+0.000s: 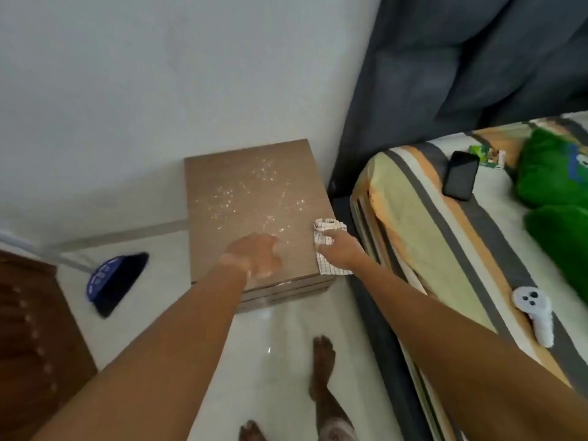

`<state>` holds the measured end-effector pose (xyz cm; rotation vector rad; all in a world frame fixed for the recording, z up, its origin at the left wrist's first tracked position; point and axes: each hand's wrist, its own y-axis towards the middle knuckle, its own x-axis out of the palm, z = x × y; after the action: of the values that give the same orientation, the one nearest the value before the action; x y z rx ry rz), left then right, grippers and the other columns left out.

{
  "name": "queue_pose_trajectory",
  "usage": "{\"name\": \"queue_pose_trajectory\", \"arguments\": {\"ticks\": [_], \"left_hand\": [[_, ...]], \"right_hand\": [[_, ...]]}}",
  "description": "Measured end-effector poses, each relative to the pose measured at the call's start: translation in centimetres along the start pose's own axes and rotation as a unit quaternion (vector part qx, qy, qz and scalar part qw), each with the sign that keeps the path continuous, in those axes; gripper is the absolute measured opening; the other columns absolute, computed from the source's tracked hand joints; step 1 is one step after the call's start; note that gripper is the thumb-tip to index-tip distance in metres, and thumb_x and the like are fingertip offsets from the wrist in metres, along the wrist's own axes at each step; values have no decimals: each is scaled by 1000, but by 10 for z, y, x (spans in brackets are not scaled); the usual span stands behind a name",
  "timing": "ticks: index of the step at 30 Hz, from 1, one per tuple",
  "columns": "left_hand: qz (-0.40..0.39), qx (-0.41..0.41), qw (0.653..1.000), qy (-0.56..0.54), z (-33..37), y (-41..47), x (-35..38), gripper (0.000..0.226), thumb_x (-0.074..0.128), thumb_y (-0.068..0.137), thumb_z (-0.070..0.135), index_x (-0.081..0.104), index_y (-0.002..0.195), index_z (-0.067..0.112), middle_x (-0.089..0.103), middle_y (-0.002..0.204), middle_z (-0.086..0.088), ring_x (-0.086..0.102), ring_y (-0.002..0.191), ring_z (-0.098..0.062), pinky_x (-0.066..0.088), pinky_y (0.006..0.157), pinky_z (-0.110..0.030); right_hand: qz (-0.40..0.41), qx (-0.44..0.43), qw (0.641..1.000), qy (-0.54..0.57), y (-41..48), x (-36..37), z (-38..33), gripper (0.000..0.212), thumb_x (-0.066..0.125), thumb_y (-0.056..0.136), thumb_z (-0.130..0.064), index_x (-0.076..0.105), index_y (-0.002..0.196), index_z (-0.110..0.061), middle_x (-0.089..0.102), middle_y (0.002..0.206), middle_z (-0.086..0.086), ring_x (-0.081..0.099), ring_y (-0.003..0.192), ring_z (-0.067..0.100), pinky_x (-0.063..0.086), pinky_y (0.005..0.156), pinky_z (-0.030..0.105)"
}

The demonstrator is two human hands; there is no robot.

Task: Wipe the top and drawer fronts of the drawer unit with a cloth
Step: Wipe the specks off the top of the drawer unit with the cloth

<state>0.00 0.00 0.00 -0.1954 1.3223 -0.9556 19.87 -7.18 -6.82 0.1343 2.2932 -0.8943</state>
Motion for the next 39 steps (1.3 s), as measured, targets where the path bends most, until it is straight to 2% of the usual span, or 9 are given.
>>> {"name": "queue_pose_trajectory", "arguments": {"ticks": [4,10,14,19,25,30,32,35,39], "left_hand": [[-29,-28,999,-26,-1,71,27,66,55,95,39,30,155,31,38,159,-2,39,143,-30,36,115,-44],[60,-40,997,24,-6,171,72,76,53,94,46,16,158,28,12,167,-6,11,153,-34,13,121,-54],[96,-50,994,24,-13,206,80,83,51,95,50,4,160,29,-6,169,-5,-4,154,-35,2,121,-56],[95,-91,991,11,-22,228,67,95,60,90,53,-2,160,31,-12,168,-4,-6,154,-37,3,120,-58],[58,-121,991,-20,-28,259,26,126,84,69,50,-2,160,33,-11,168,-4,-3,153,-41,10,120,-57],[36,-146,987,-55,-32,270,23,133,90,62,44,0,160,34,-11,168,0,-8,152,-40,22,118,-54],[44,-147,986,-61,-34,272,26,133,91,61,44,1,160,35,-11,168,1,-8,153,-39,26,117,-55],[45,-146,987,-56,-38,274,28,133,90,60,46,1,159,37,-10,168,2,-7,153,-39,31,115,-55],[52,-148,986,-57,-37,275,30,132,90,61,46,1,159,38,-11,168,3,-8,153,-37,33,114,-53]], "right_hand": [[26,59,997,-43,73,36,37,66,56,93,-44,34,152,-23,37,158,7,35,143,32,35,113,52],[121,6,981,-152,134,87,75,74,35,104,-45,-6,160,-19,-14,168,6,-14,154,29,-5,125,47],[189,-122,959,-171,158,95,87,62,43,105,-18,14,160,-20,9,168,2,2,156,26,1,126,42],[178,-212,951,-136,184,54,80,62,59,93,3,45,149,-19,50,151,3,54,133,26,53,99,41],[107,-152,978,98,255,-29,-4,23,49,104,-20,68,115,-13,70,89,-1,65,77,9,53,68,26],[208,-260,941,59,366,-67,-68,30,45,104,-21,68,120,-12,71,90,-5,64,73,9,48,65,16],[220,-314,923,27,401,-71,-82,36,43,103,-20,63,132,-18,71,101,-8,63,85,6,43,74,8],[136,-357,920,-87,439,-59,-81,41,41,102,-25,57,139,-24,65,131,0,59,117,17,46,103,33],[76,-363,886,-277,449,-35,-64,50,27,107,-37,34,155,-27,30,163,-4,18,153,26,11,125,45]]}}
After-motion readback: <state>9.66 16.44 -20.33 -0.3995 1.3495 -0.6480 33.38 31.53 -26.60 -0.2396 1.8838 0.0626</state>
